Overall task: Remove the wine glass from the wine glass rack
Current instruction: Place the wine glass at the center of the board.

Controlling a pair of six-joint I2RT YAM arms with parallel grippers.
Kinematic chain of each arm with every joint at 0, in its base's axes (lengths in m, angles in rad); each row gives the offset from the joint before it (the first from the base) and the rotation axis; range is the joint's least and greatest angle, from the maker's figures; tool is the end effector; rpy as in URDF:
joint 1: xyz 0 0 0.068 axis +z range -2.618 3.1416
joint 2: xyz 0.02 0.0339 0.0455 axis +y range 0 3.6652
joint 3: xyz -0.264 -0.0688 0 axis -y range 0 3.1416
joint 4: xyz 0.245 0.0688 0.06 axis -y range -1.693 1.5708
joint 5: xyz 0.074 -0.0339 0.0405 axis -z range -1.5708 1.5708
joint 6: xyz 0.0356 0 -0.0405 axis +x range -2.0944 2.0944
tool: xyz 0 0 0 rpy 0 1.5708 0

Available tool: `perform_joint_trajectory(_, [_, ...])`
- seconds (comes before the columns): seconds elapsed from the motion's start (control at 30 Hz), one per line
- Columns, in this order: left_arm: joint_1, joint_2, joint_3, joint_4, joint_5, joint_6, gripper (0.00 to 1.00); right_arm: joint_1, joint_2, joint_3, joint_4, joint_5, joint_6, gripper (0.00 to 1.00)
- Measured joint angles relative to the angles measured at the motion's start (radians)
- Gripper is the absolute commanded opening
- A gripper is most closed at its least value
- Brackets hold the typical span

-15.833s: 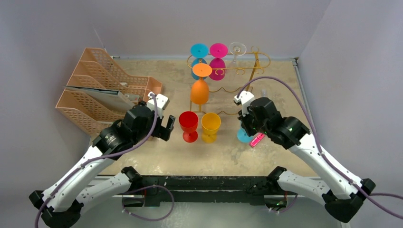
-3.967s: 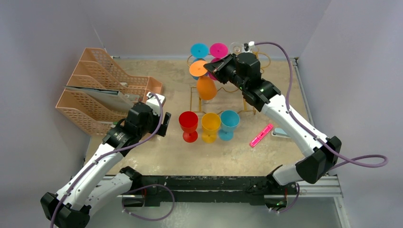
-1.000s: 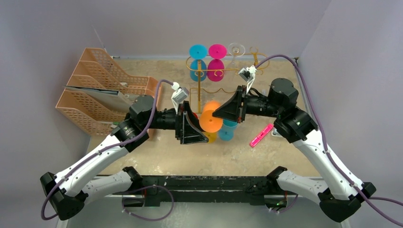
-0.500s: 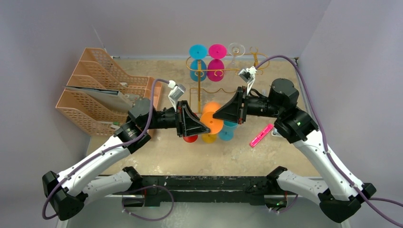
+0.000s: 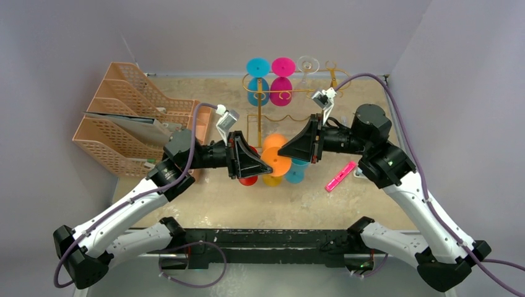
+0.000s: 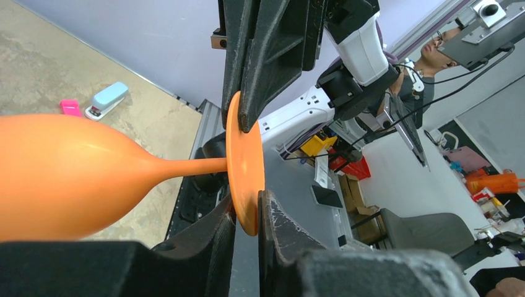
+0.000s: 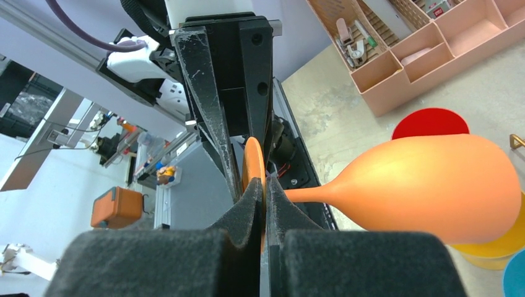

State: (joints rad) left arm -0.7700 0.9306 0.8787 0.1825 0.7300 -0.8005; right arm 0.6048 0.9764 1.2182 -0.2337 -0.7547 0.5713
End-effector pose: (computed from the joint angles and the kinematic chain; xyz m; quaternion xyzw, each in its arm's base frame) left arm 0.1341 -0.1631 0.3855 0.2589 0.6200 -0.6629 0.3302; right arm 0.1470 0.1313 0.4499 -0.2725 0.6502 0.5820 0.4052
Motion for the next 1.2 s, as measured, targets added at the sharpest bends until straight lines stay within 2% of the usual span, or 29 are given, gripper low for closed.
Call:
perform_joint_trajectory(0.1, [0.0, 0.0, 0.0, 0.002, 0.006, -0.001, 0.08, 0.0, -0.013, -0.01, 0.004, 0.002, 0.005, 0.0])
perform_joint_trajectory(0.17, [0.0, 0.0, 0.0, 0.003, 0.009, 0.0, 0.08, 0.0, -0.019, -0.015, 0.005, 0.003, 0.005, 0.0])
perform_joint_trajectory(0.2, [0.0, 0.0, 0.0, 0.002, 0.009, 0.0, 0.13, 0.0, -0.021, -0.015, 0.006, 0.003, 0.006, 0.0])
perform_joint_trajectory(0.27, [0.0, -0.001, 0.0, 0.001, 0.01, 0.0, 0.33, 0.0, -0.023, -0.015, 0.008, 0.003, 0.006, 0.0])
perform_joint_trajectory(0.3, [0.0, -0.003, 0.0, 0.0, 0.01, 0.0, 0.38, 0.0, -0.023, -0.015, 0.008, 0.003, 0.008, 0.0])
perform_joint_trajectory(0.47, [0.0, -0.002, 0.0, -0.005, 0.025, -0.001, 0.41, 0.0, -0.028, -0.024, 0.011, 0.003, 0.016, 0.0])
perform_joint_trajectory(0.57, [-0.001, 0.013, 0.001, -0.013, 0.033, 0.0, 0.31, 0.0, -0.035, -0.035, 0.015, 0.003, 0.023, 0.0])
perform_joint_trajectory(0.7, [-0.024, 0.048, 0.031, -0.079, 0.016, 0.023, 0.27, 0.0, -0.036, -0.048, 0.029, 0.005, 0.029, 0.0])
perform_joint_trajectory(0.87, [-0.043, 0.05, 0.034, -0.079, -0.007, 0.027, 0.25, 0.0, -0.04, -0.065, 0.03, 0.012, 0.031, 0.0])
perform_joint_trajectory(1.07, [-0.043, 0.051, 0.034, -0.061, -0.009, 0.024, 0.02, 0.0, -0.056, -0.066, 0.031, 0.029, 0.022, 0.0])
perform_joint_trajectory(1.2, [-0.042, 0.052, 0.034, -0.059, -0.008, 0.019, 0.0, 0.0, -0.062, -0.066, 0.042, 0.03, 0.012, 0.0])
